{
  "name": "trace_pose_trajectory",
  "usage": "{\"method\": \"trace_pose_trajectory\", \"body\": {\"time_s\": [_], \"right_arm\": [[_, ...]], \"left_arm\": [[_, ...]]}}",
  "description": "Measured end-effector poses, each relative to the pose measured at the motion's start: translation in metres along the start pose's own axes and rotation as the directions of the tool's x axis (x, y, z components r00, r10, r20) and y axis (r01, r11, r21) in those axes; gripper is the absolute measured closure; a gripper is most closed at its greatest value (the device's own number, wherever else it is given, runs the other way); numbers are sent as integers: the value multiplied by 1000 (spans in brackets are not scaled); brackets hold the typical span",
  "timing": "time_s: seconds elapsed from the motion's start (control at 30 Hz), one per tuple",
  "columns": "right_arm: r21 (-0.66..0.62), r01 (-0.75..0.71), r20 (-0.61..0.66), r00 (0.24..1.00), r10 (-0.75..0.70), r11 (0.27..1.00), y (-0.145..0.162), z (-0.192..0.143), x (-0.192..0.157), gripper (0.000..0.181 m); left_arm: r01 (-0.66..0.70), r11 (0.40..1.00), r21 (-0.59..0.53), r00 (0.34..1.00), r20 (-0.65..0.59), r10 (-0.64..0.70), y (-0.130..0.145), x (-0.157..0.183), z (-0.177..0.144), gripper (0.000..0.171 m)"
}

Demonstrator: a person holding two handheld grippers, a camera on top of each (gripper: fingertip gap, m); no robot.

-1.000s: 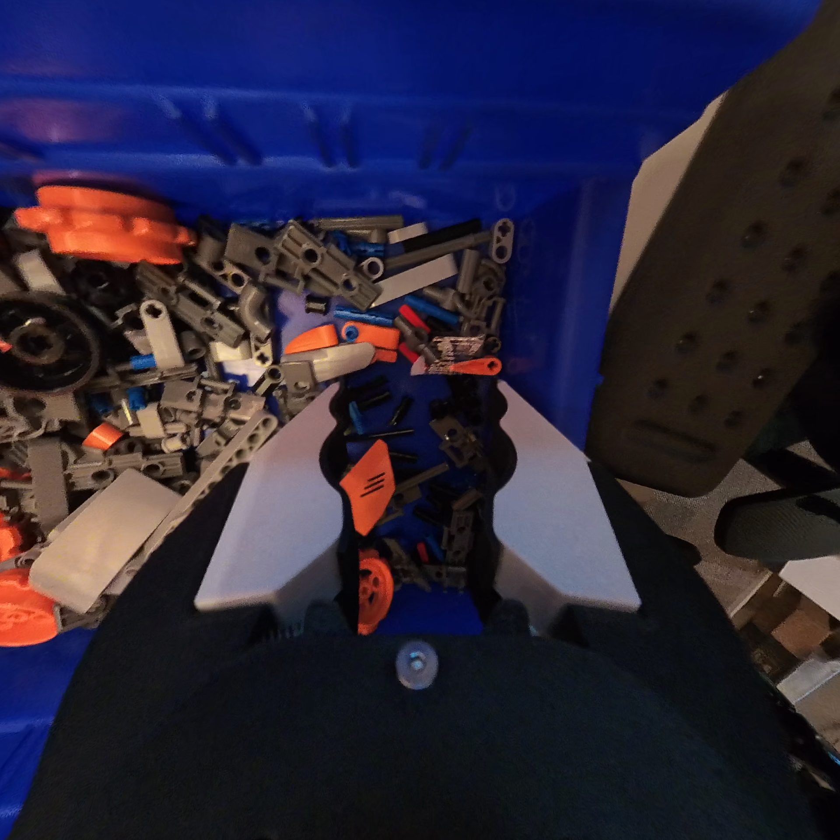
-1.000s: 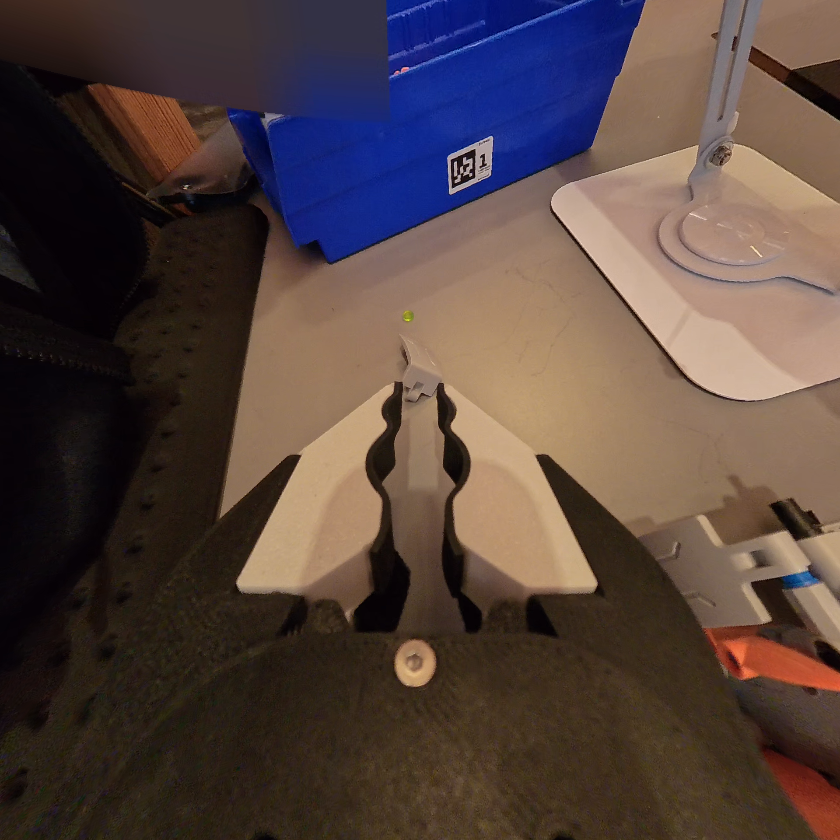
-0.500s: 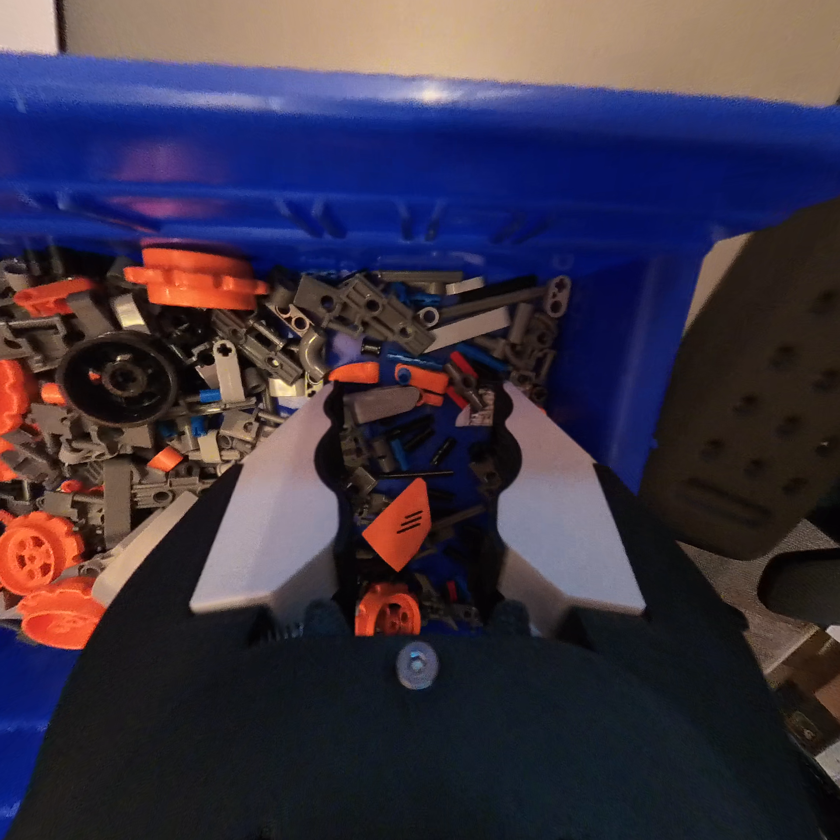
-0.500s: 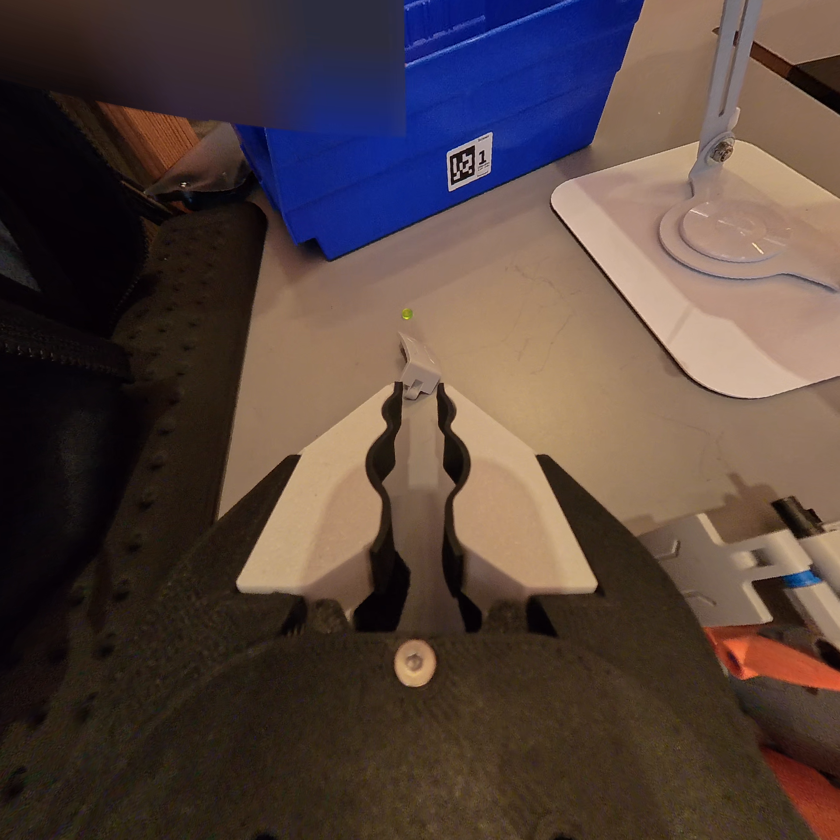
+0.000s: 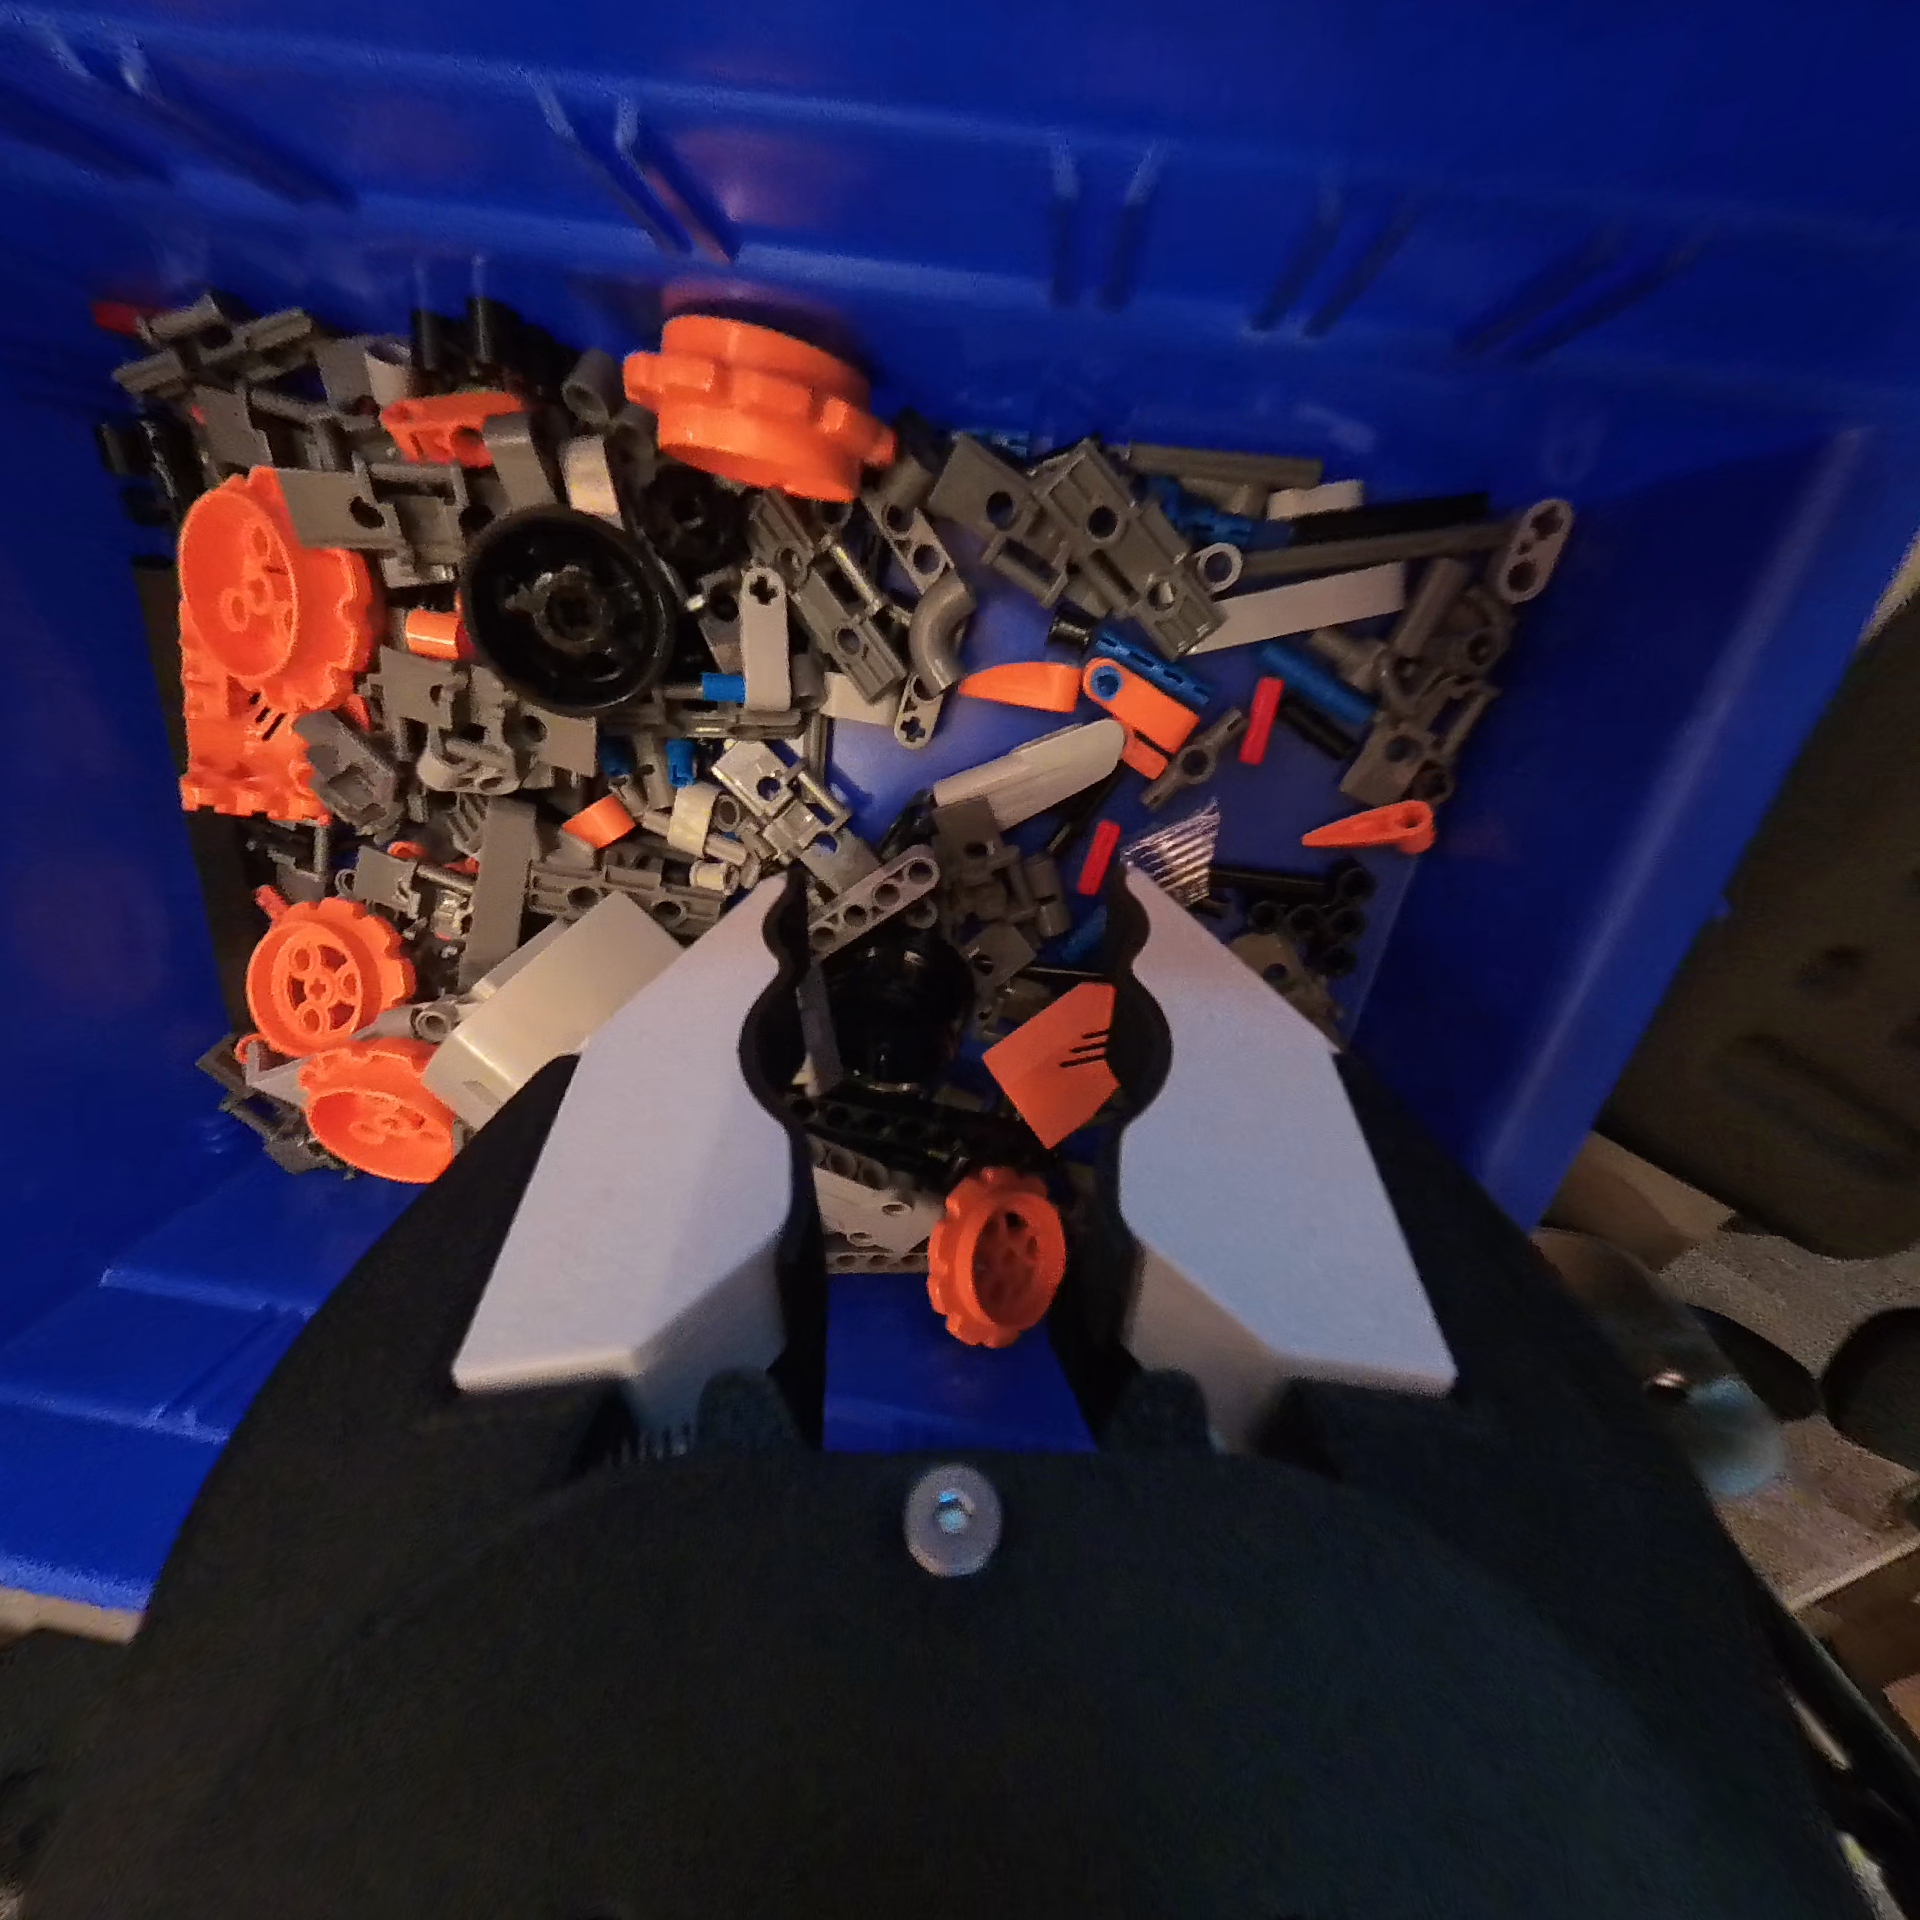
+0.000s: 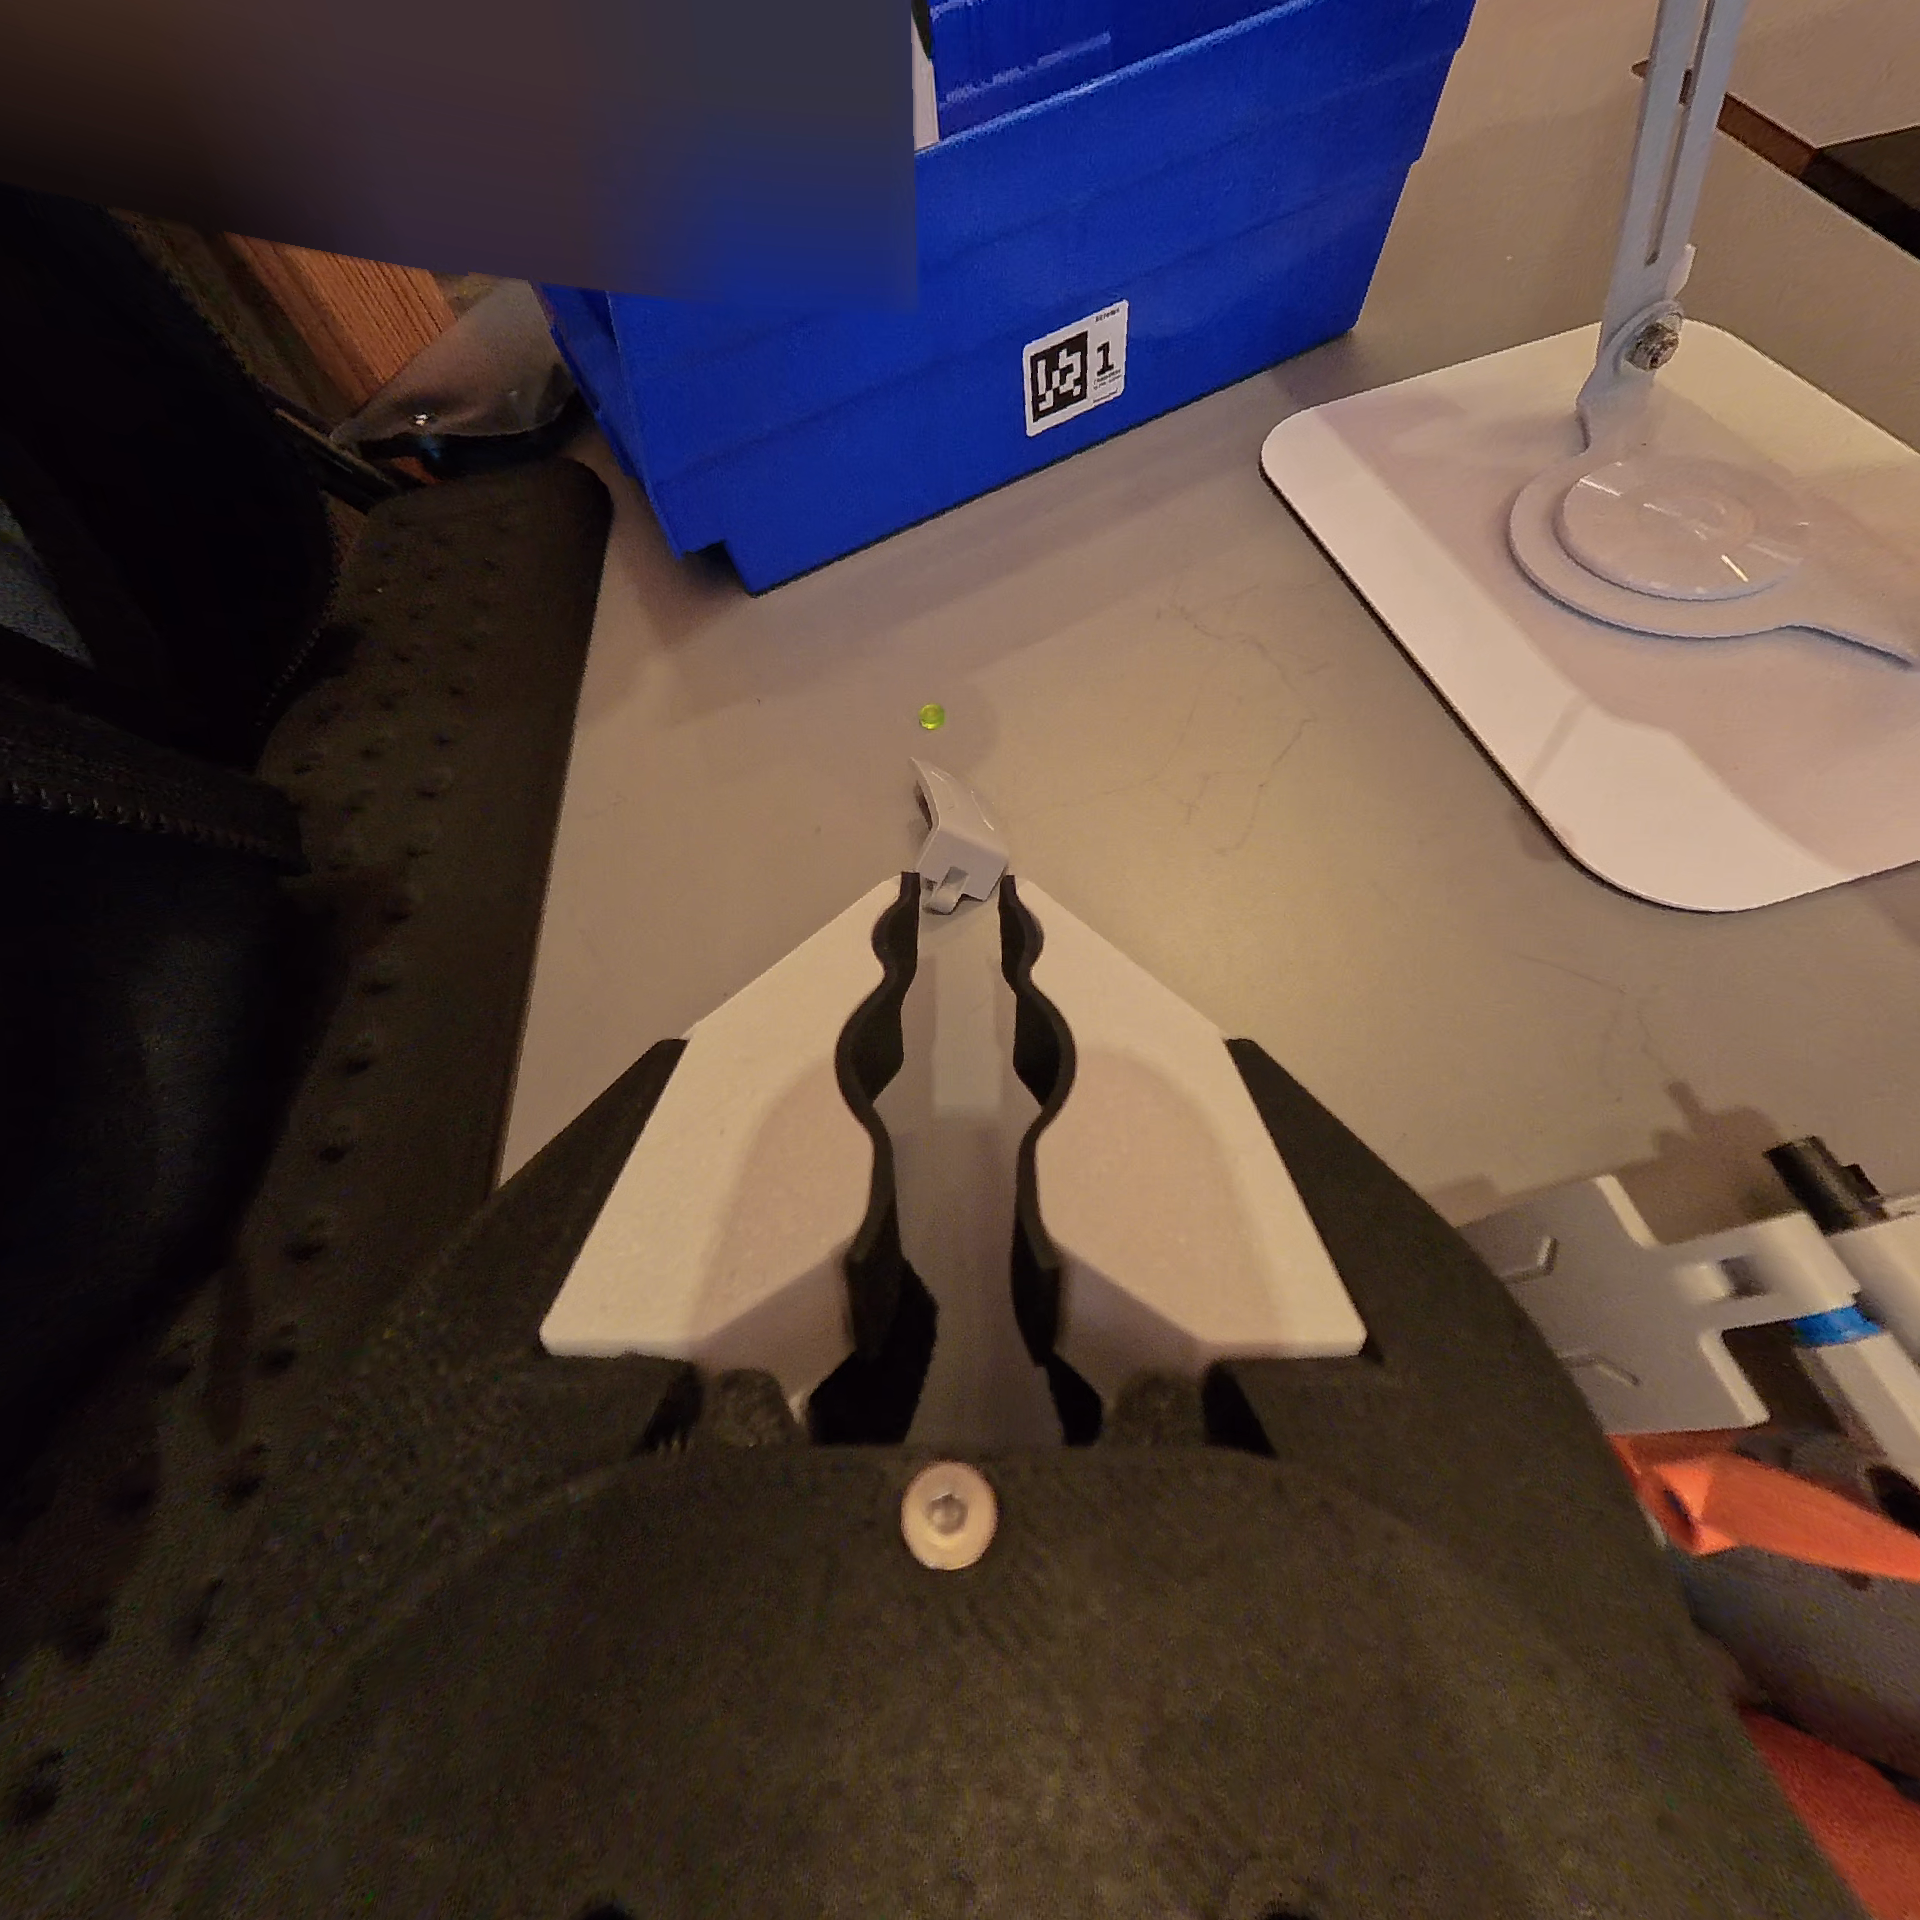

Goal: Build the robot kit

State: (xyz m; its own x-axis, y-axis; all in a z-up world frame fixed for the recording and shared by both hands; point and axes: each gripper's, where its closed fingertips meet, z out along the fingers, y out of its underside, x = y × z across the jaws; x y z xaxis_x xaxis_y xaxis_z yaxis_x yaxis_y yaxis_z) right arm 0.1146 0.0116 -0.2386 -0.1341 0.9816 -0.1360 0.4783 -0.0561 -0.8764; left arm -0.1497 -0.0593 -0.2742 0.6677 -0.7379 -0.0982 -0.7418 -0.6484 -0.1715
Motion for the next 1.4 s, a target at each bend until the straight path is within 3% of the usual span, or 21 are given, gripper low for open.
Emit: {"method": "trace_pose_trajectory", "body": {"time_s": [0.13,0.23,0.47,1.1,1.4], "right_arm": [[1,0,-1,1000,0,1000,0,0,0,168],[1,0,0,1000,0,1000,0,0,0,168],[2,0,1,1000,0,1000,-1,0,0,168],[2,0,4,1000,0,1000,-1,0,-1,168],[5,0,5,1000,0,1000,-2,-1,-1,168]], "left_arm": [[16,997,77,996,-88,-10,-18,16,-1,112],[27,993,113,996,-89,-17,-32,20,5,103],[54,994,94,996,-82,-46,-41,19,18,102],[84,987,-135,996,54,-77,25,-11,6,122],[57,998,-27,998,21,-57,8,-6,-5,124]]}}
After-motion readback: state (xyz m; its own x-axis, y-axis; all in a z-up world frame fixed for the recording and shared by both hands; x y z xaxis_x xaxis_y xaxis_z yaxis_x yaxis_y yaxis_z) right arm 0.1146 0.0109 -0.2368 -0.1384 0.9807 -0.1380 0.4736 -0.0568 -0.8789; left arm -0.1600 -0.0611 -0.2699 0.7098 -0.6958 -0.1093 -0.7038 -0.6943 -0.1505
